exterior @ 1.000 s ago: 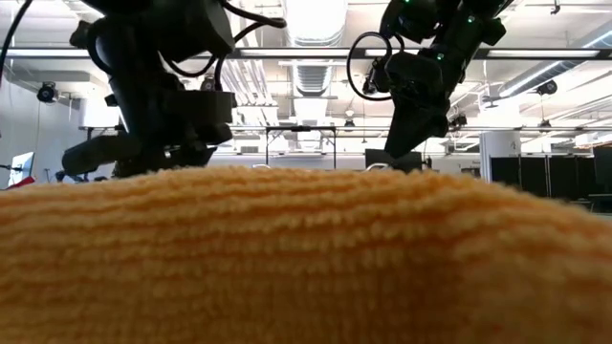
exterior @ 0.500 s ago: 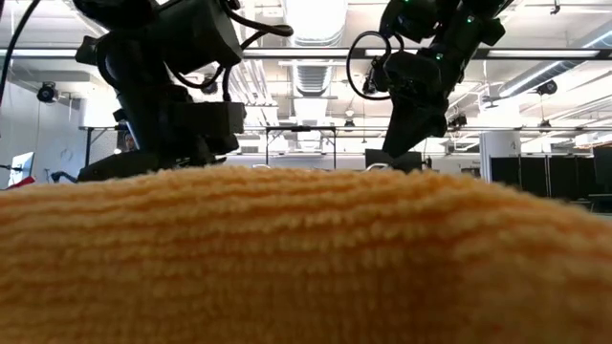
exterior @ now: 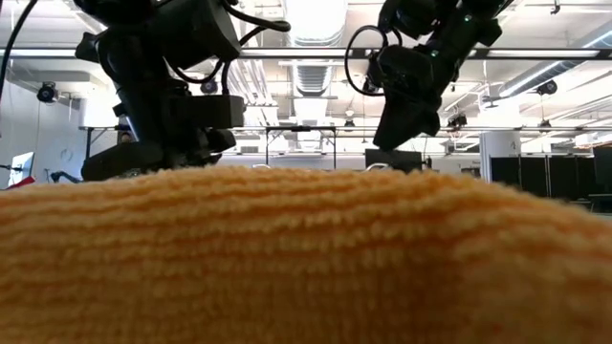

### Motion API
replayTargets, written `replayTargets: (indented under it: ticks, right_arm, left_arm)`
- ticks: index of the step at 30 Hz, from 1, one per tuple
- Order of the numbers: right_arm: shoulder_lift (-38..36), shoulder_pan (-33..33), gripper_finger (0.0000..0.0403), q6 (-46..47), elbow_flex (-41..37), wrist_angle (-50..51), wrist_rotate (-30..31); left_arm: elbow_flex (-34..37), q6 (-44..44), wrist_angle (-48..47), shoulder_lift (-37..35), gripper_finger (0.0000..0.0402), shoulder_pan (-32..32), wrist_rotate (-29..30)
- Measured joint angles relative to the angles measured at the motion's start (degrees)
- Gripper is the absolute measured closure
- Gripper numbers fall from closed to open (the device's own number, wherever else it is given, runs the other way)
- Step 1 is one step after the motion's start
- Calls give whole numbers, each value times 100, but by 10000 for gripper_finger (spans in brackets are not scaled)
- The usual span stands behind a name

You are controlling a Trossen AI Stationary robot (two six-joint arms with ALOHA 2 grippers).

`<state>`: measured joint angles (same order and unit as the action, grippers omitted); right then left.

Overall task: Fold microfiber towels
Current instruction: Fold the green microfiber towel

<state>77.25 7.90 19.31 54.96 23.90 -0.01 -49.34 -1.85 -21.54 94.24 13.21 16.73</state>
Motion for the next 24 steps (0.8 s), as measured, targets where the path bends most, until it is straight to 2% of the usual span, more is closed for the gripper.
replayTargets:
  ticks: [3,6,14,17,24]
  right_arm:
    - [0,0,255,-208,-1,-204,-87]
    - [0,-4,255,-762,0,-493,-534]
    - [63,-134,255,-2122,0,-1407,-803]
    - [232,-227,255,-2533,0,-1777,-1175]
    - [790,-499,255,-3320,325,-2028,-1307]
  left_arm:
    - [-7,0,-13,-15,371,-2,0]
    - [-45,5,-144,-81,396,2,-77]
    - [-136,11,-383,-680,400,4,-482]
    - [-142,21,-393,-1046,401,4,-588]
    - [-98,597,-827,-1733,401,4,-643]
